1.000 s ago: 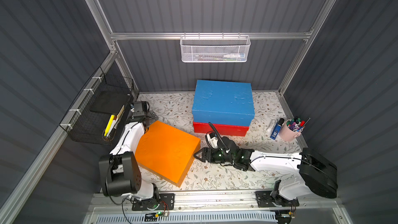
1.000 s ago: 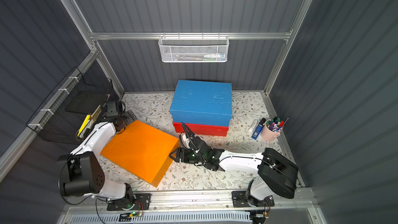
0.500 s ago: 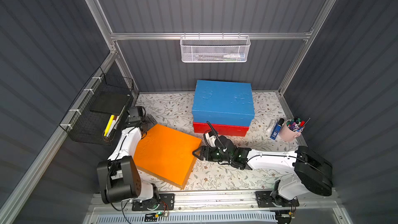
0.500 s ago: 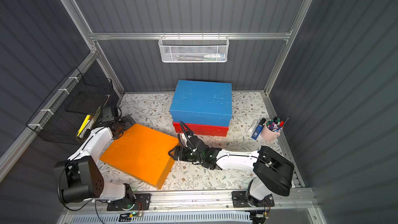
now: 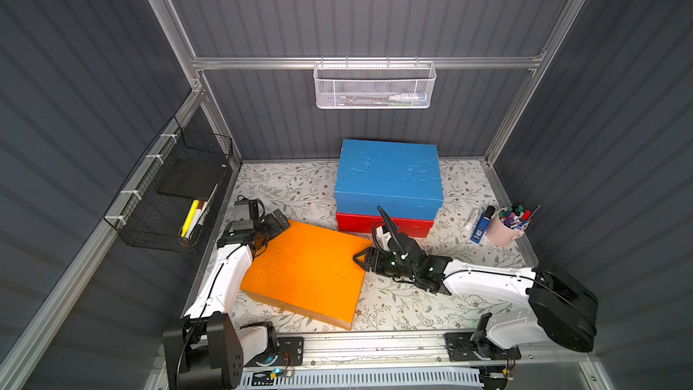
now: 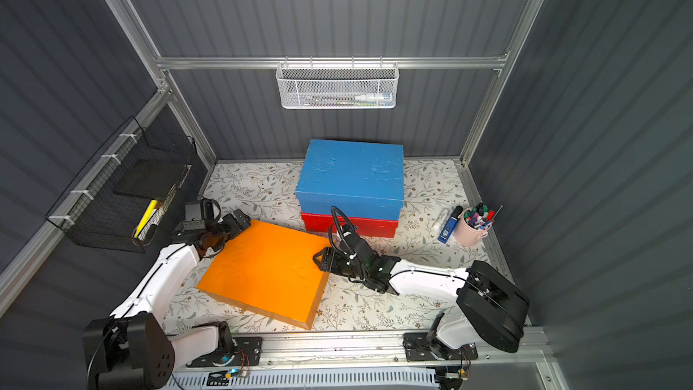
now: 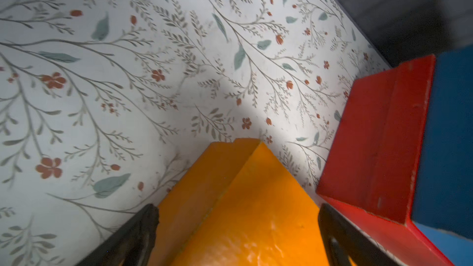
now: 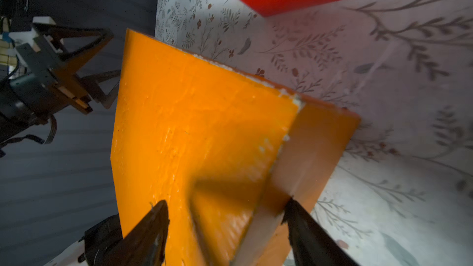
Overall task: Stack the shoeboxes
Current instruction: Move the shoebox to the center of the board, then pick up the shoebox from the center of the board.
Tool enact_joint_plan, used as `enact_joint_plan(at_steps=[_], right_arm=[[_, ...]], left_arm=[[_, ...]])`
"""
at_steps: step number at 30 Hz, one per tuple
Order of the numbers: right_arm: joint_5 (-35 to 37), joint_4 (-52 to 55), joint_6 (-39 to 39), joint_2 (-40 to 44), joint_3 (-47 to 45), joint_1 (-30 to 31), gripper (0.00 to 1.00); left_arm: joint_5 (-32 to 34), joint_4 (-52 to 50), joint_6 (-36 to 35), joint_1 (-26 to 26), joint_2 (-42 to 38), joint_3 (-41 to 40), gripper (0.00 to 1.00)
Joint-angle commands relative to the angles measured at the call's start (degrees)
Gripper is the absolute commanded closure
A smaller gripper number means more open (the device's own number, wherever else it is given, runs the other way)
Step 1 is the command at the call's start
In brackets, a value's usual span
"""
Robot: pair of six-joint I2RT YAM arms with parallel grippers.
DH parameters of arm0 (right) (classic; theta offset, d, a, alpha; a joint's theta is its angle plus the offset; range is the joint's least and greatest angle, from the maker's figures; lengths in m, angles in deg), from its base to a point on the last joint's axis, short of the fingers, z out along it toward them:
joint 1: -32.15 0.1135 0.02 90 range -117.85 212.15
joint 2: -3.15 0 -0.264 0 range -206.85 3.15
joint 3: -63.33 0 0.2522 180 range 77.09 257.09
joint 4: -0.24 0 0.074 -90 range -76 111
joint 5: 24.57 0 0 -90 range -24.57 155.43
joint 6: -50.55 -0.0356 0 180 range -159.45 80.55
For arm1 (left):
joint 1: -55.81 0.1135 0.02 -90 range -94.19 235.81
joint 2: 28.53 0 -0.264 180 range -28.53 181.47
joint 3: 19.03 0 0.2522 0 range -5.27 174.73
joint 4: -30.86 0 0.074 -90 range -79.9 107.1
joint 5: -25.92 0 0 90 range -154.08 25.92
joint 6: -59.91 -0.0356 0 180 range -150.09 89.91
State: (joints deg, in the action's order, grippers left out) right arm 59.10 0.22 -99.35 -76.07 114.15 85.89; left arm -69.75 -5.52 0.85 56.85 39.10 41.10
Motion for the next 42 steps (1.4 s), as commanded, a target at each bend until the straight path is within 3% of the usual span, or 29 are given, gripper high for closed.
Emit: enact_joint_plan(at_steps=[1, 12, 15, 19, 23, 34, 42], right_arm=[[0.3, 1.7, 0.7, 3.2, -1.6, -1.3, 0.30], [-2.0, 7.8, 1.2, 14.8, -7.6, -8.5, 0.29], [-3.2, 8.8, 1.6, 17.2, -9.0, -10.9, 0.29], [-3.6, 11.9, 2.6, 21.7, -10.7, -14.6, 0.29], [-3.6, 16.3, 4.5, 26.7, -11.2, -17.7, 0.29], [-1.2, 33.1, 8.3, 36.3, -8.5, -20.4, 0.09], [-2.8, 36.7, 8.0, 43.9, -11.6, -20.4, 0.06]], left_arm=[[-5.3, -1.7, 3.9, -4.9, -1.7, -1.8, 0.01], [-10.9, 3.9, 9.5, -11.1, -9.5, -8.3, 0.01], [-12.1, 10.2, 11.6, -15.7, -7.9, -9.6, 0.01], [-8.6, 11.8, 11.7, -24.8, -2.6, -6.6, 0.01], [-7.8, 13.3, 12.6, -29.1, -0.3, -5.2, 0.01], [-0.1, -2.2, 11.0, -29.5, -3.8, -1.0, 0.01], [-1.5, -3.8, 13.0, -29.5, -7.5, -8.7, 0.01]])
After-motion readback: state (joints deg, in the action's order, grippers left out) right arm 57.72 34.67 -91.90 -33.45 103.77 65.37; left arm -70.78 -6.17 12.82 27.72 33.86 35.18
